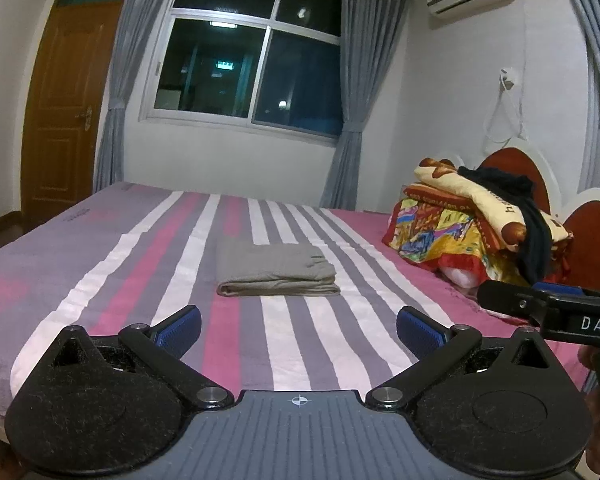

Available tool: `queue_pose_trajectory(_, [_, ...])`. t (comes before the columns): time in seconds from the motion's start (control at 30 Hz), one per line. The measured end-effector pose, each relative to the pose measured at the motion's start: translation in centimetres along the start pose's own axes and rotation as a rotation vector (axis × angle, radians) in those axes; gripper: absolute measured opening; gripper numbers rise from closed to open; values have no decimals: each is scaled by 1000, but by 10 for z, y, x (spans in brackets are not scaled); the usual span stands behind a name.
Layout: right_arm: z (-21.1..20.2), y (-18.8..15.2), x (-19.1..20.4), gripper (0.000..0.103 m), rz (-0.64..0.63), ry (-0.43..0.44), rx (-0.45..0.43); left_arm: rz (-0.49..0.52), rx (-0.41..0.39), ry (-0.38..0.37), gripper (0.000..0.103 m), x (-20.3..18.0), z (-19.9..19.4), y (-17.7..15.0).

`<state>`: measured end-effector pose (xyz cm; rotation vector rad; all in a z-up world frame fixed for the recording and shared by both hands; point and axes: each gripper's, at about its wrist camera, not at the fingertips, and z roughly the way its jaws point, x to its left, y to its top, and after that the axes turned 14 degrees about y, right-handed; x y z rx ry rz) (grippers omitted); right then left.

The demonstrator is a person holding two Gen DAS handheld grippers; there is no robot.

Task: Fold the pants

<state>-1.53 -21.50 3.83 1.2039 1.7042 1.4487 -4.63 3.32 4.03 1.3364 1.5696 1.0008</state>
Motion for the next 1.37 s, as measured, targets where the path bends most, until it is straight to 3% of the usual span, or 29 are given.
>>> queue_pose_trajectory(0.6, [-6,-2,3,103,-2,-7,-14,-2,-18,34,103,8,-1,5])
queue_pose_trajectory(0.9, [-8,-1,8,103,0,-12,-19,-46,-44,13,103,18,1,5])
queue_pose_trajectory(1.37, [-7,1,7,103,-2,-12,-20,-9,-63,-5,103,14,2,2])
